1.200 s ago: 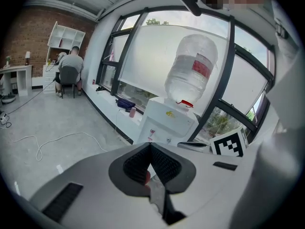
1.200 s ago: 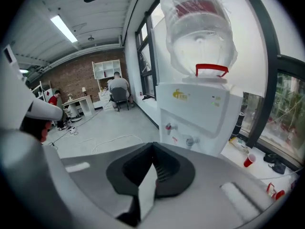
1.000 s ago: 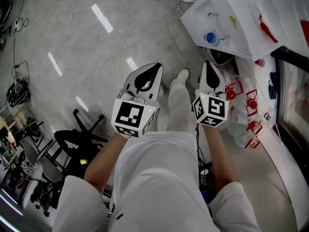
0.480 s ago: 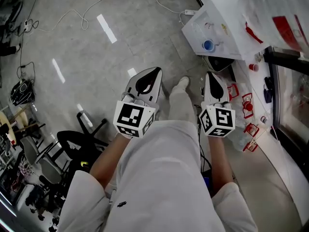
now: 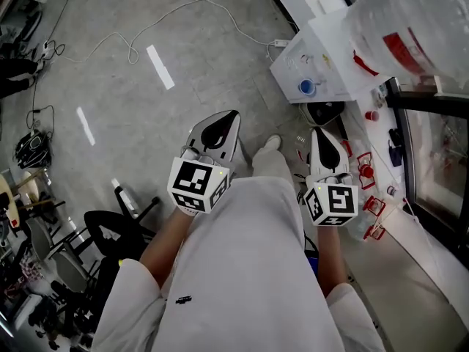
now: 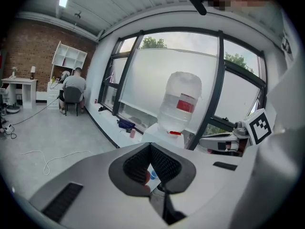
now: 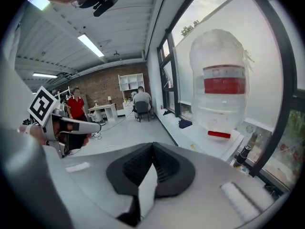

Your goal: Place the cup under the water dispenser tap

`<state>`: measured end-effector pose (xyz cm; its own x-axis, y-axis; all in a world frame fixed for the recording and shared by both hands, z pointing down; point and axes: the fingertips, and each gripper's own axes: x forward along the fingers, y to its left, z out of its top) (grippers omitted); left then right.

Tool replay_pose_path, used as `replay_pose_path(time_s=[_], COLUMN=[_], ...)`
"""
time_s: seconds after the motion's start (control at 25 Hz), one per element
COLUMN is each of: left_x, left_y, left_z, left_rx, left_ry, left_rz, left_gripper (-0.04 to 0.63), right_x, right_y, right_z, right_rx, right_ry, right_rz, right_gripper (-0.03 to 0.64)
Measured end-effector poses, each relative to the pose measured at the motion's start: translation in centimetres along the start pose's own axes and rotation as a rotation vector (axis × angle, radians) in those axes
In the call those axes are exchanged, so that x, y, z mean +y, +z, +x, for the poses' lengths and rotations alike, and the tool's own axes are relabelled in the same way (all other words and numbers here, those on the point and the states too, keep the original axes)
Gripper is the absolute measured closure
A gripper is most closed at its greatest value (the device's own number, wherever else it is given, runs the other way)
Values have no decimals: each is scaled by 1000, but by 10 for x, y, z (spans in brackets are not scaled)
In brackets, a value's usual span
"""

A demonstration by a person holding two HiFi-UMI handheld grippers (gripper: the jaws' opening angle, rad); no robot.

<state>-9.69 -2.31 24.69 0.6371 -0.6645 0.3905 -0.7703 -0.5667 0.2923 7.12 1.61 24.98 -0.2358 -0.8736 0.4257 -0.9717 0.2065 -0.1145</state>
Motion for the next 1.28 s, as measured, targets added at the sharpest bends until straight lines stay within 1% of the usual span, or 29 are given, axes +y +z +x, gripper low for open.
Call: replay_pose_path(time_s=[0.24, 0.64, 1.12, 1.28], left_x=[-5, -21, -28, -34], left_y=[14, 36, 35, 29], left_z=[-16, -44, -59, -60], left_rx=[-26, -85, -103, -97], left_ry=[-1, -22, -22, -31], left_rz=[37, 66, 82, 81], left_gripper=[589, 588, 588, 589], right_x=[-1, 12, 39, 42], right_y=[24, 57, 56, 54], right_z=[-18, -37, -45, -50], right_rx=[-67, -154, -166, -165], right_ry=[-30, -3, 81, 85], right_rz=[-37, -91, -88, -116], right_gripper=[607, 607, 607, 607])
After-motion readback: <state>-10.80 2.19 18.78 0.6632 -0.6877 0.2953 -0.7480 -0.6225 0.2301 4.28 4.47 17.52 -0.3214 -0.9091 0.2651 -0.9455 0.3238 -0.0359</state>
